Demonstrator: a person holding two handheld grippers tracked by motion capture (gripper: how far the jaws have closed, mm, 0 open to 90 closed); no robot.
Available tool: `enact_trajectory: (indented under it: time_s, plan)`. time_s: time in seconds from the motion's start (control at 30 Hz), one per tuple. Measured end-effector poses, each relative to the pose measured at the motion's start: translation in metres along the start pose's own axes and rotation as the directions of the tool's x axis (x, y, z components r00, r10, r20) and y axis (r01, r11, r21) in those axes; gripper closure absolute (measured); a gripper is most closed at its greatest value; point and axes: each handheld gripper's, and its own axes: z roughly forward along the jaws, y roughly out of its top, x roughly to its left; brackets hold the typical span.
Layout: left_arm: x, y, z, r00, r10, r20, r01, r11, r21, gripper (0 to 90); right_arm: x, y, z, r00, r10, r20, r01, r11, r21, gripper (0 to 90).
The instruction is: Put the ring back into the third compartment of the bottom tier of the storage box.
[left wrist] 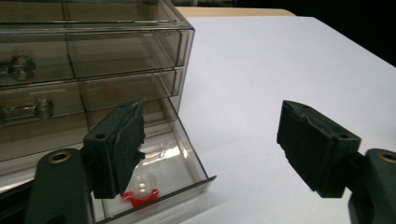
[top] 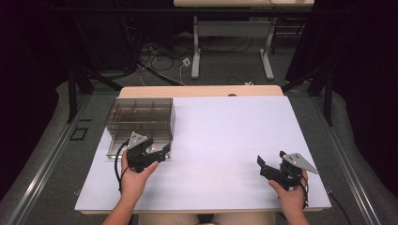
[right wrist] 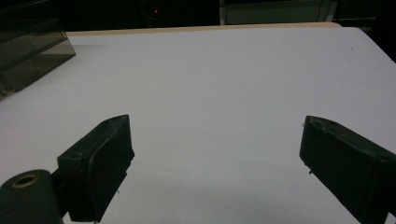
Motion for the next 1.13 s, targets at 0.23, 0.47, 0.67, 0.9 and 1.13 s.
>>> enact_trajectory:
  time_s: [0.23, 0.47, 0.67, 0.9, 1.13]
  plan:
    - [-0.008, -0.002, -0.009, 0.9996, 0.008, 0.029, -0.007, 0.9998, -0.016, 15.5, 0.0, 0.0, 0.0, 1.0, 0.001, -0.001, -0.001, 1.0, 0.0, 9.1]
    - [-0.014, -0.005, -0.015, 0.9987, 0.028, 0.043, -0.027, 0.9995, -0.018, 12.6, 0.001, 0.0, 0.0, 1.0, 0.003, -0.002, -0.003, 1.0, 0.001, 9.1]
    - [-0.017, -0.011, -0.019, 0.9983, 0.031, 0.05, -0.03, 0.9994, -0.019, 8.1, 0.001, 0.0, 0.0, 1.0, 0.006, -0.002, -0.006, 1.0, 0.0, 9.1]
    - [-0.015, -0.016, -0.026, 0.9992, 0.028, 0.029, -0.028, 0.9996, -0.011, 2.3, 0.002, -0.001, 0.001, 1.0, 0.009, -0.003, -0.009, 1.0, -0.006, 9.1]
    - [-0.008, -0.024, -0.032, 0.9998, 0.017, 0.011, -0.017, 0.9997, -0.018, 0.4, 0.003, -0.001, 0.0, 1.0, 0.0, -0.003, 0.0, 1.0, 0.0, 9.1]
